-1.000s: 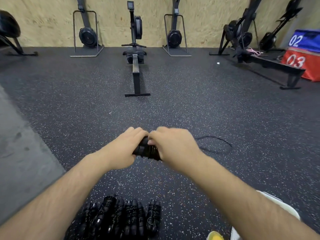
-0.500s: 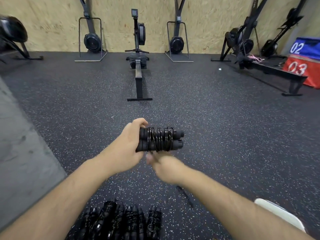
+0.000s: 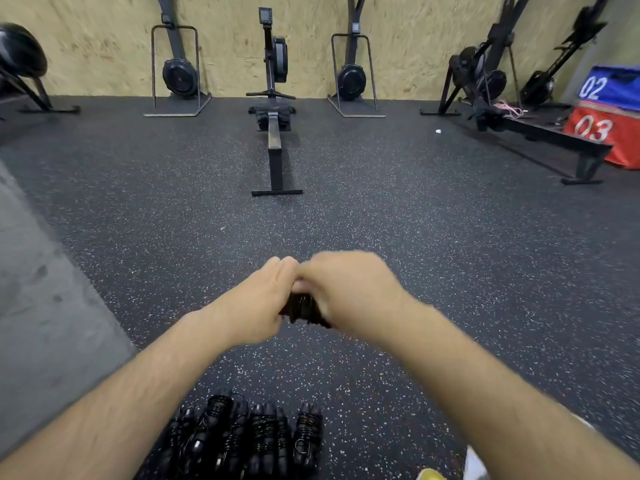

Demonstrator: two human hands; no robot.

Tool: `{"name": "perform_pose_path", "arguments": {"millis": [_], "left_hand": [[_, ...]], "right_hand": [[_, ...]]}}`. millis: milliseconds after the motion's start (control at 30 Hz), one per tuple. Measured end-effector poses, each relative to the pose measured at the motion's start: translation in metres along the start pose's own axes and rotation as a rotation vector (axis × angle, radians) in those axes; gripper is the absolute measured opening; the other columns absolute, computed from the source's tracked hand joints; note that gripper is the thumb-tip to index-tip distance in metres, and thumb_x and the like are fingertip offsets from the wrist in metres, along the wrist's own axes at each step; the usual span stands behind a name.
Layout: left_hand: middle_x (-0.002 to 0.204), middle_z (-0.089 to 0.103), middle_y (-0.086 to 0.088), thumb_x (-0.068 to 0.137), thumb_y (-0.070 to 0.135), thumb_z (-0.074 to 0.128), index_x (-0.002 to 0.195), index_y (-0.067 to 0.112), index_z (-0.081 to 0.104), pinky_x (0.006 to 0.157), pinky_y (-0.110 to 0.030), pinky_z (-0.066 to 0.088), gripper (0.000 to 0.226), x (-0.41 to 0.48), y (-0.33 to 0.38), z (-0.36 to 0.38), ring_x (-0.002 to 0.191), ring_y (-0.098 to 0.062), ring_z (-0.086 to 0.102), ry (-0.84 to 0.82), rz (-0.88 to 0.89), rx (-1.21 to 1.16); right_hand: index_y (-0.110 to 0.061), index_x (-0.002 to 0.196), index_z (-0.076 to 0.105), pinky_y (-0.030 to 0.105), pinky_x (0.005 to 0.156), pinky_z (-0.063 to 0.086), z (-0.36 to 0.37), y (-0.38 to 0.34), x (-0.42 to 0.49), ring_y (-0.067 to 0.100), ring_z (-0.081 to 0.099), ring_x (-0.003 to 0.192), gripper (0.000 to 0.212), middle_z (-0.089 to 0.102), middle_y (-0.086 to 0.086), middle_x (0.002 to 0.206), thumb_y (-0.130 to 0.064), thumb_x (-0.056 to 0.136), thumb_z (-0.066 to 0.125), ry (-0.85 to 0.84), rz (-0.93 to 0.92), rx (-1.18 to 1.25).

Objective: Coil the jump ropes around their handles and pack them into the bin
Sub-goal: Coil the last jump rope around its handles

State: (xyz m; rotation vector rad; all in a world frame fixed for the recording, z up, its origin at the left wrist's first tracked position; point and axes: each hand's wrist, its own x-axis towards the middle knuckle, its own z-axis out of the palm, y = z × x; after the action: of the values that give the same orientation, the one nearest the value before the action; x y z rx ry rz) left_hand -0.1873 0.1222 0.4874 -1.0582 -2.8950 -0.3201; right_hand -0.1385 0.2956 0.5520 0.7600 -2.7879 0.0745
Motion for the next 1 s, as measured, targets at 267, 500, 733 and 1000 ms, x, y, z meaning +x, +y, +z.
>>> {"name": "perform_pose_path", "arguments": {"millis": [267,500,733,1000], "left_hand": [[0.107,0.050,0.010,0.079,0.006,0.069,0.131,0.033,0.019,0.072,-0.016,0.043,0.077,-0.011,0.027,-0.006,0.086,-0.003,0.054,-0.038,-0.017,-0.469],[0.093,0.067,0.025,0.090,0.012,0.072,0.131,0.043,0.046,0.068,-0.012,0.046,0.057,-0.014,0.040,-0.024,0.072,0.005,0.061,0.326,-0.161,-0.924],[0.113,0.069,0.002,0.092,0.045,0.066,0.120,0.033,0.057,0.082,-0.024,0.048,0.032,-0.001,0.022,-0.013,0.098,-0.011,0.067,0.474,-0.468,-1.002],[0.134,0.064,-0.002,0.076,0.049,0.074,0.143,0.045,0.041,0.085,-0.042,0.051,0.074,-0.004,0.021,-0.015,0.111,-0.021,0.067,0.490,-0.324,-1.462]], "right_hand": [[-0.010,0.090,0.076,0.018,0.059,0.045,0.043,0.076,0.012,0.005,0.055,0.060,0.004,0.067,-0.003,0.071,-0.013,0.088,0.074,-0.167,0.255,1.117],[-0.017,0.077,0.061,0.025,0.051,0.042,0.057,0.036,0.009,0.010,0.051,0.050,0.024,0.057,-0.003,0.060,-0.005,0.097,0.053,0.003,0.350,1.347],[-0.027,0.105,0.063,0.023,0.074,0.047,0.057,-0.008,-0.002,0.009,0.055,0.081,0.017,0.060,-0.010,0.086,-0.023,0.089,0.059,0.324,0.329,0.783],[-0.006,0.145,0.043,0.024,0.086,0.041,0.044,0.003,-0.011,0.013,0.050,0.094,0.047,0.057,0.002,0.104,-0.023,0.102,0.049,0.371,-0.026,0.538]]}}
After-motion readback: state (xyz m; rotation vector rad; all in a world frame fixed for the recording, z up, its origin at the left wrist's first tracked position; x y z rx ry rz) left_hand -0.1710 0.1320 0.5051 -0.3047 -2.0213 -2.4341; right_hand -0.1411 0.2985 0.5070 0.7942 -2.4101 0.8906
